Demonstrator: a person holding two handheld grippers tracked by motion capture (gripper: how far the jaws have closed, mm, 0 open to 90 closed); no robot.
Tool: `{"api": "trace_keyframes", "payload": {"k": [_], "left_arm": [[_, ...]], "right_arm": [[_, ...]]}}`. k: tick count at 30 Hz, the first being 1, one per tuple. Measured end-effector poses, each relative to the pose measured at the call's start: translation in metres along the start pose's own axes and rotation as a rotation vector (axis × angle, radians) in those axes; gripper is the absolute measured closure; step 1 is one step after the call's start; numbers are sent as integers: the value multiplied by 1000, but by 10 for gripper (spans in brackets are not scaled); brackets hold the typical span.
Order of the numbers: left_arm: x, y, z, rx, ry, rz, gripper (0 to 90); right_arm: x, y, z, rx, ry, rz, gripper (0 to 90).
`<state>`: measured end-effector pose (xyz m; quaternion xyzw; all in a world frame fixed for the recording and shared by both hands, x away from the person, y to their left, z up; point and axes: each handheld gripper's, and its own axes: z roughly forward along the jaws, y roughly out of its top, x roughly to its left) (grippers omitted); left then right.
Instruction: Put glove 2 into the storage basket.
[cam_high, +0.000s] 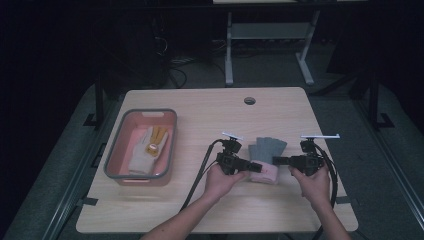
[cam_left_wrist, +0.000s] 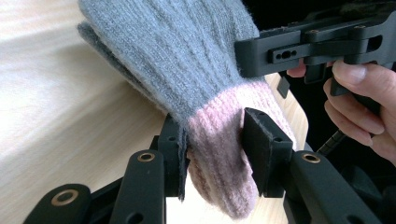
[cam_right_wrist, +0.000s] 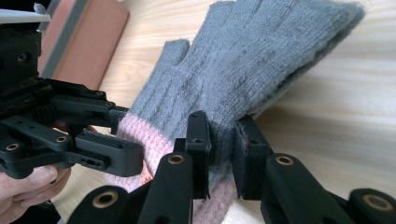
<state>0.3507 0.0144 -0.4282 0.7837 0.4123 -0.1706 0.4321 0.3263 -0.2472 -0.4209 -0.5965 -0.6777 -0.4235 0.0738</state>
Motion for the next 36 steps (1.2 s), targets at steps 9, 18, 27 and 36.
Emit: {"api": "trace_keyframes", "payload": {"k": [9,18,27,36], "left_arm": [[1,3,-23,-26,5,15,614],[4,4,-46,-48,20,18,614],[9,4,-67,-72,35,17,612],[15,5,-87,-85,52,11,612]], "right_arm": [[19,12,3,-4,20,-26,780],[38,24,11,11,40,-51,779],[55,35,22,22,59,-73,779],[71,45,34,34,78,-92,778]]}}
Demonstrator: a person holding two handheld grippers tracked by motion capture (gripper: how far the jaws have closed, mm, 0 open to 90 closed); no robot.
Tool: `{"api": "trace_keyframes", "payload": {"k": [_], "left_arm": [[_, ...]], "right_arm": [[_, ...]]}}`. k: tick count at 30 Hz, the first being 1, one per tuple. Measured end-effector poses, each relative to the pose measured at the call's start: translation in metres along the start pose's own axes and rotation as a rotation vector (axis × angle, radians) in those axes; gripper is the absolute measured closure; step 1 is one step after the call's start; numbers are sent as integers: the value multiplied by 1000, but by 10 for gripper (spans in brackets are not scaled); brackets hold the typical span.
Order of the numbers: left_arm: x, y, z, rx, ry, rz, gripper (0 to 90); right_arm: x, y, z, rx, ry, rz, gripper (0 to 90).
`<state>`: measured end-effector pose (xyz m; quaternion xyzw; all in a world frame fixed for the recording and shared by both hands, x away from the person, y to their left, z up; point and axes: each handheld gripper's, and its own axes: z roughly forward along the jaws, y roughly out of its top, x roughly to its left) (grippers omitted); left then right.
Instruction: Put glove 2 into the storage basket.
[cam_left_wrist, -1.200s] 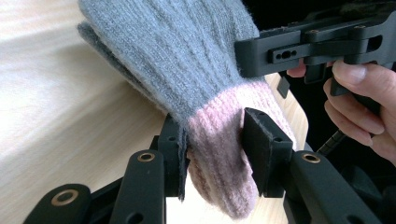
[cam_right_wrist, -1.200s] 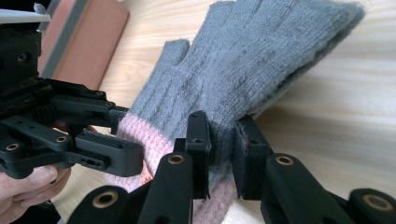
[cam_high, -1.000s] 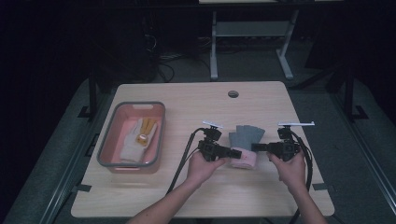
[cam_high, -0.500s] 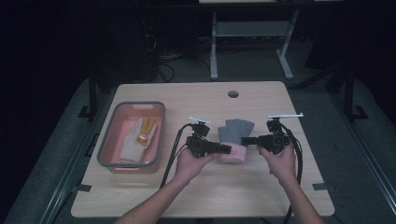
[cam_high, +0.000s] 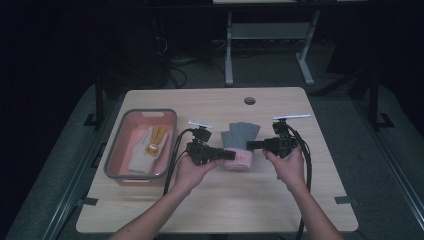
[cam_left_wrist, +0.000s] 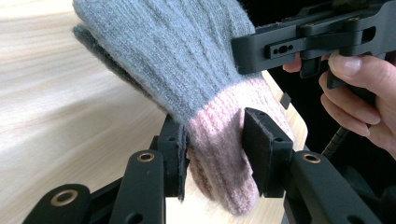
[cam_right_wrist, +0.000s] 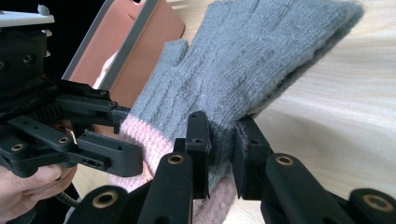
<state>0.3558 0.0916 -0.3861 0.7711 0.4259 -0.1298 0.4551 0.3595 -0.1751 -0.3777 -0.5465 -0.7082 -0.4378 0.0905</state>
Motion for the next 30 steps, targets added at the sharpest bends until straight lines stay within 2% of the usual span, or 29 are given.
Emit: {"api": "trace_keyframes", "payload": {"k": [10,12,30], "left_arm": [[5,1,-16,-29,15,-5,612],[8,2,-20,-31,17,4,612],[18,2,-58,-68,45,-3,612]], "right_arm": [[12,12,10,11,12,-19,779],[15,14,13,14,16,-19,779],[42,33,34,31,49,-58,779]]}}
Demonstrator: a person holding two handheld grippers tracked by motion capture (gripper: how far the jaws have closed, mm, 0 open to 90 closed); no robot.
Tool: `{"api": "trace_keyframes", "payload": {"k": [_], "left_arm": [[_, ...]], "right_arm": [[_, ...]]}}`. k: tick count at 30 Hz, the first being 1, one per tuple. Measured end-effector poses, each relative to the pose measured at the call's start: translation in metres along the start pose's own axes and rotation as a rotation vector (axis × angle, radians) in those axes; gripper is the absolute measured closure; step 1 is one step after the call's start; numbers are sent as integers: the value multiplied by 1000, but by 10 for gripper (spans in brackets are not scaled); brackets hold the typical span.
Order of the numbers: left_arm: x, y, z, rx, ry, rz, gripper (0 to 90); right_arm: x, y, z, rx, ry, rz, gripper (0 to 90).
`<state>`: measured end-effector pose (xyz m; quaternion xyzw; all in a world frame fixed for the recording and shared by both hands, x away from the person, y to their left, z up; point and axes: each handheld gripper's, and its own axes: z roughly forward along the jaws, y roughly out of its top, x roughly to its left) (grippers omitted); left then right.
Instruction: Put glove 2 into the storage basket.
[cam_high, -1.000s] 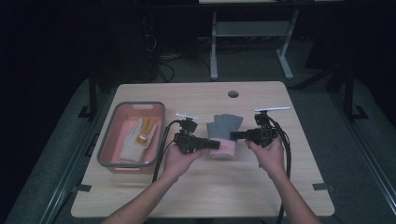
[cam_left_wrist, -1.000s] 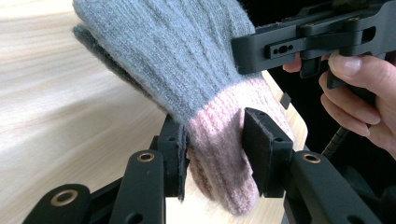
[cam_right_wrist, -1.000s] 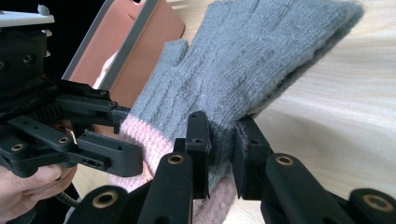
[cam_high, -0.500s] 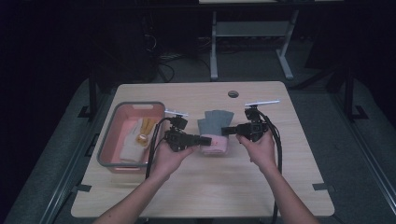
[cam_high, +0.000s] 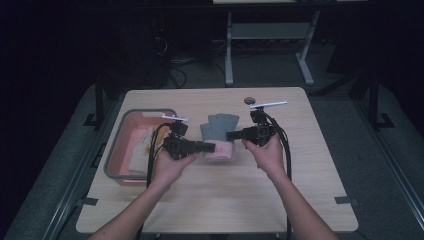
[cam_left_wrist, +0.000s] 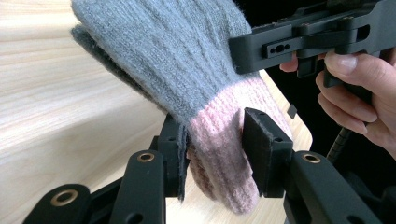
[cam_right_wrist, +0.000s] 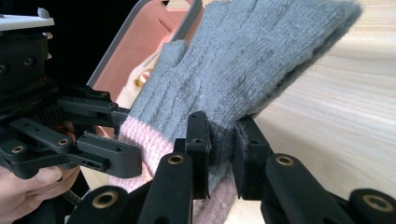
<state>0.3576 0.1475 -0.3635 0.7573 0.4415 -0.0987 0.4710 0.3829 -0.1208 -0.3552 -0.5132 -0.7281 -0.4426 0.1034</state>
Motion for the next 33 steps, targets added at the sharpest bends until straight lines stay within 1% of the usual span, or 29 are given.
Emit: {"api": "trace_keyframes", "payload": {"k": [1,2,3,4,5,7,10,12,15,16,18,19,23,24,25,26,28,29,33], "left_arm": [[1,0,-2,-4,-3,10,612],[2,0,-5,-8,-2,7,612],[2,-1,-6,-12,-2,-14,612],[4,0,-7,-13,1,6,612],[4,-1,-9,-16,3,-12,612],[5,-1,-12,-15,9,-6,612],[8,-1,-18,-22,9,-20,612],[11,-1,-23,-27,13,-15,612],[13,-3,-29,-34,11,-32,612],[14,-3,-31,-38,12,-26,613],[15,-4,-34,-40,13,-30,613],[16,-3,-36,-40,14,-25,613],[18,-3,-43,-47,15,-29,615],[19,-4,-45,-48,18,-38,616],[20,-3,-47,-47,18,-33,617],[21,-3,-49,-51,20,-32,619],[23,-4,-53,-56,22,-41,619],[24,-4,-54,-56,25,-37,620],[27,-4,-61,-67,29,-41,621]], "right_arm": [[1,1,2,1,4,-2,779],[2,2,3,3,4,0,779],[3,3,5,2,10,1,778],[5,4,6,2,12,3,778],[5,4,7,5,11,-3,778],[8,7,10,8,13,-4,778],[12,10,14,13,21,-13,778],[15,12,17,14,23,-20,778],[18,15,23,22,28,-26,778],[20,15,24,23,30,-26,778],[22,17,27,28,32,-35,778],[23,18,29,29,34,-33,778],[27,22,34,27,44,-40,777],[28,22,34,28,43,-38,777],[29,24,36,32,47,-34,777],[30,25,38,30,49,-39,777],[32,27,41,34,57,-35,777],[33,29,42,34,53,-39,777],[39,33,46,40,57,-47,776]]}}
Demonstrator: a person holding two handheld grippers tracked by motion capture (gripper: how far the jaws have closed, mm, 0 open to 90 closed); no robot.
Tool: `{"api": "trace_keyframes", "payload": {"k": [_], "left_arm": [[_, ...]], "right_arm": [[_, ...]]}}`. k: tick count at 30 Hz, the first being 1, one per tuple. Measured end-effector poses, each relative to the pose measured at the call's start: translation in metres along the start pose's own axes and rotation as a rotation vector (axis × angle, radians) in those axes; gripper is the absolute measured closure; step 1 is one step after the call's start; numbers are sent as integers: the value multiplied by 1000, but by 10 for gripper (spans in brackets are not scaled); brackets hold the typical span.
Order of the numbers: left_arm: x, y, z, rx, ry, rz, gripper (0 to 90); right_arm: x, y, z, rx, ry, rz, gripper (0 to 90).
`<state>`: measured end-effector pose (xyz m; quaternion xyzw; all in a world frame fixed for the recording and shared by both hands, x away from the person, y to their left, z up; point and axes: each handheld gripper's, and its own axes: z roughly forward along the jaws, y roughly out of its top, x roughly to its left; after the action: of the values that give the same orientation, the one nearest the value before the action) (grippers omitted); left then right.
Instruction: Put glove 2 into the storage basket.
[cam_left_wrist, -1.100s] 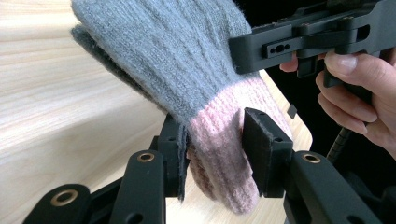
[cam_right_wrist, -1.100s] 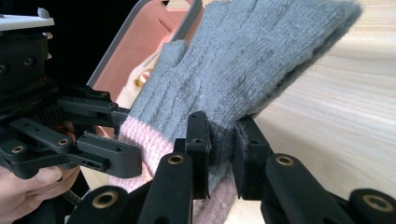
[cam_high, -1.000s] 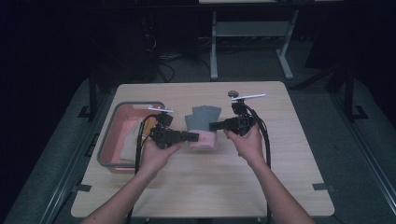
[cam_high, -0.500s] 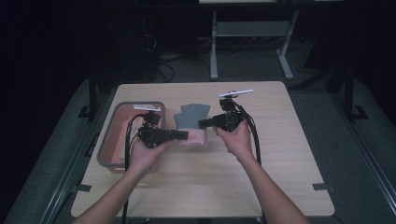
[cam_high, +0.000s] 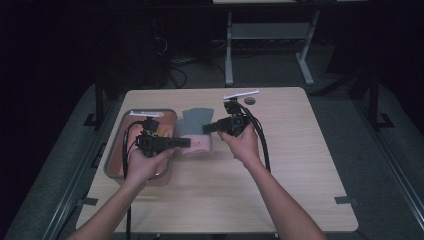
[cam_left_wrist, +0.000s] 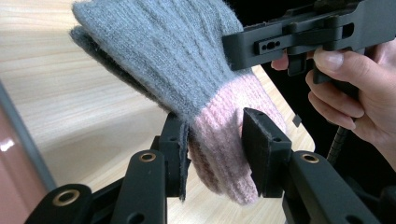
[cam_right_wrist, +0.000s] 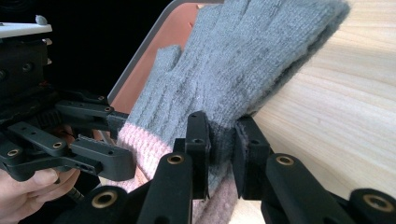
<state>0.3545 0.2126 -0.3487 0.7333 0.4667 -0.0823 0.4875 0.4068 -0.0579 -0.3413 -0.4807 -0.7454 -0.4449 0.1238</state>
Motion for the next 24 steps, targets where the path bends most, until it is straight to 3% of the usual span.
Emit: {"api": "trace_keyframes", "payload": {"k": [24], "left_arm": [[20,2,-38,-41,39,-36,621]], "right_arm": [[26,20,33,-5,35,-13,778]]}}
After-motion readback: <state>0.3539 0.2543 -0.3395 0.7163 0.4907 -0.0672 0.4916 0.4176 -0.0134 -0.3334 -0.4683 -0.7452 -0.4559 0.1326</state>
